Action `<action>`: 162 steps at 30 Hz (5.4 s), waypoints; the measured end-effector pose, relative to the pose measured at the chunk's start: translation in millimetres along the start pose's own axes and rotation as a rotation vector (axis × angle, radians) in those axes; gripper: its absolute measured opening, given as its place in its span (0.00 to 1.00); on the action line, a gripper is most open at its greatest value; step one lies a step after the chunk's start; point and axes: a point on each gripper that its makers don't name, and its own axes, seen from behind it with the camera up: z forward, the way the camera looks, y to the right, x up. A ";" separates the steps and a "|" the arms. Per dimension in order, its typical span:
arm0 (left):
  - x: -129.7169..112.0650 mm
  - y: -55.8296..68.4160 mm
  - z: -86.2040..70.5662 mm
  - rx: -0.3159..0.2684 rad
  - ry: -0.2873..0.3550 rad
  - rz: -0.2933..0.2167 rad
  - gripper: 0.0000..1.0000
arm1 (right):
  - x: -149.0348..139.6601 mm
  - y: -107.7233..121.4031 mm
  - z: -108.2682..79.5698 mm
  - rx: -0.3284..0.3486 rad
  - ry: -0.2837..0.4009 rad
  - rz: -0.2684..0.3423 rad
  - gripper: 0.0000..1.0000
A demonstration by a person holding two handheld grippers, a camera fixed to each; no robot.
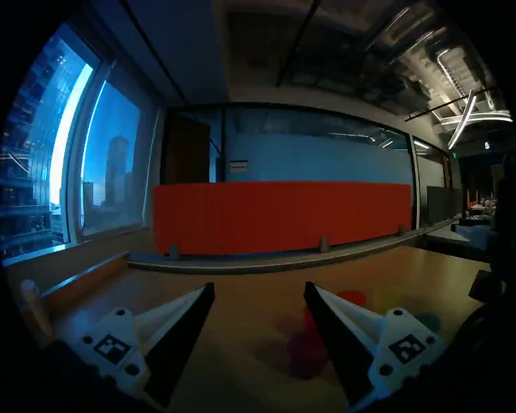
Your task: Pour water
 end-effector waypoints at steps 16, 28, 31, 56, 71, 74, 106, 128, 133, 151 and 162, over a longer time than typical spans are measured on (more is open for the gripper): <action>-4.7 -7.6 6.4 0.045 0.019 0.025 0.97 | 9.8 6.7 -2.7 -0.047 0.025 0.016 0.99; -25.8 -4.0 16.1 0.065 0.027 0.021 0.97 | 7.7 9.8 -3.2 -0.052 0.021 0.063 0.99; -33.8 -4.9 16.4 0.062 0.022 0.014 0.97 | 5.4 11.0 -2.4 -0.055 0.017 0.081 0.99; -71.6 -44.6 2.9 0.086 0.016 -0.026 0.97 | 4.9 -4.2 -1.4 -0.050 0.005 0.075 0.99; -81.4 -52.9 1.3 0.097 0.004 -0.034 0.97 | 11.1 -22.1 5.0 -0.025 0.010 0.057 1.00; -85.7 -52.2 3.4 0.096 -0.008 -0.026 0.97 | 11.7 -23.6 5.8 -0.022 0.011 0.056 1.00; -86.4 -51.1 6.7 0.099 -0.015 -0.013 0.97 | 23.7 -20.1 -0.7 -0.007 0.046 0.025 0.99; -86.5 -51.7 6.3 0.099 -0.016 -0.013 0.97 | -3.4 -10.1 -1.2 0.019 0.065 0.055 0.99; -86.2 -51.8 6.0 0.099 -0.016 -0.012 0.97 | -18.0 -9.2 -0.1 0.020 0.054 0.058 0.99; -86.5 -52.3 5.6 0.099 -0.016 -0.012 0.97 | -65.7 -0.2 -5.7 0.005 0.008 0.078 0.99; -86.7 -52.2 5.9 0.099 -0.016 -0.012 0.97 | -79.2 -1.8 -0.3 0.002 -0.009 0.078 0.99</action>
